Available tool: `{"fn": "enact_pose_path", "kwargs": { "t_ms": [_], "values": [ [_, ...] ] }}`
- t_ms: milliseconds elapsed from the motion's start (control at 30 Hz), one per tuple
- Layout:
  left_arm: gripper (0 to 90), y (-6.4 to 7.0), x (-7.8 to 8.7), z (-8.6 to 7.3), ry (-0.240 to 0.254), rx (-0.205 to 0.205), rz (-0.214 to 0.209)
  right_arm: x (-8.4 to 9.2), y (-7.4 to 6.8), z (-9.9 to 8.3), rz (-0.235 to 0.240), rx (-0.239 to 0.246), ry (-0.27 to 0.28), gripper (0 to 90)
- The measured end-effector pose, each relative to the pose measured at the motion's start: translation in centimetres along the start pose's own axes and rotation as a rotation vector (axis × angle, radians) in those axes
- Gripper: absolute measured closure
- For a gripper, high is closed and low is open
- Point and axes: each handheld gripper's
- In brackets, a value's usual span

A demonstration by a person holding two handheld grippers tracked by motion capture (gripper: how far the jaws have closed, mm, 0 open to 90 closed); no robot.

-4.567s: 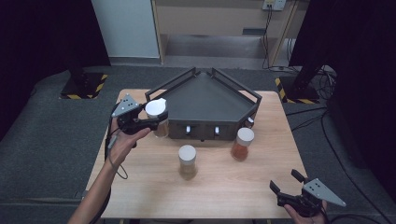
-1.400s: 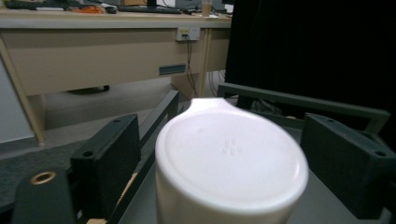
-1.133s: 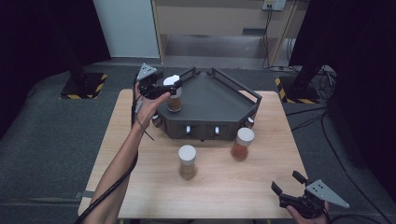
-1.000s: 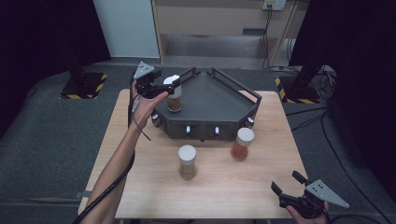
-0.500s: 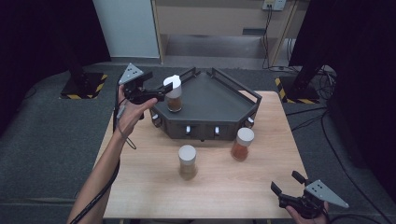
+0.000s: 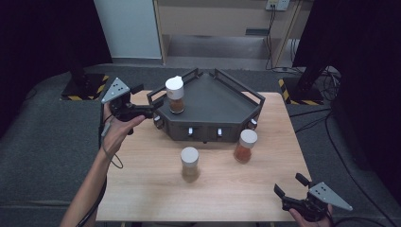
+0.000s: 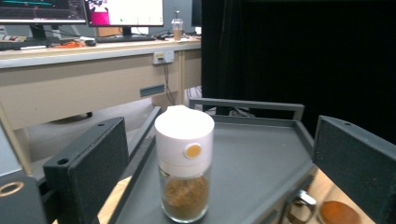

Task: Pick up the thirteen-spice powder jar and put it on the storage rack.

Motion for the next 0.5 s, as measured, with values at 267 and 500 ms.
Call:
{"fn": "enact_pose_path", "kwargs": {
  "t_ms": [267, 500],
  "values": [
    [1.8, 0.5, 2.0, -1.7, 0.001, -0.014, -0.020, 0.0, 0.0, 0.0, 0.001, 0.001, -0.001, 5.5],
    [1.8, 1.1, 3.5, -3.6, 0.008, -0.017, -0.016, 0.0, -0.1, 0.1, 0.001, 0.000, -0.002, 5.6]
  ]
}}
Point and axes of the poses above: each handheld gripper's, and its own axes: x roughly backward along the jaws, z roughly out of its top, y roughly to its right, and after that the axes turned 15 degrees about -y, right-handed
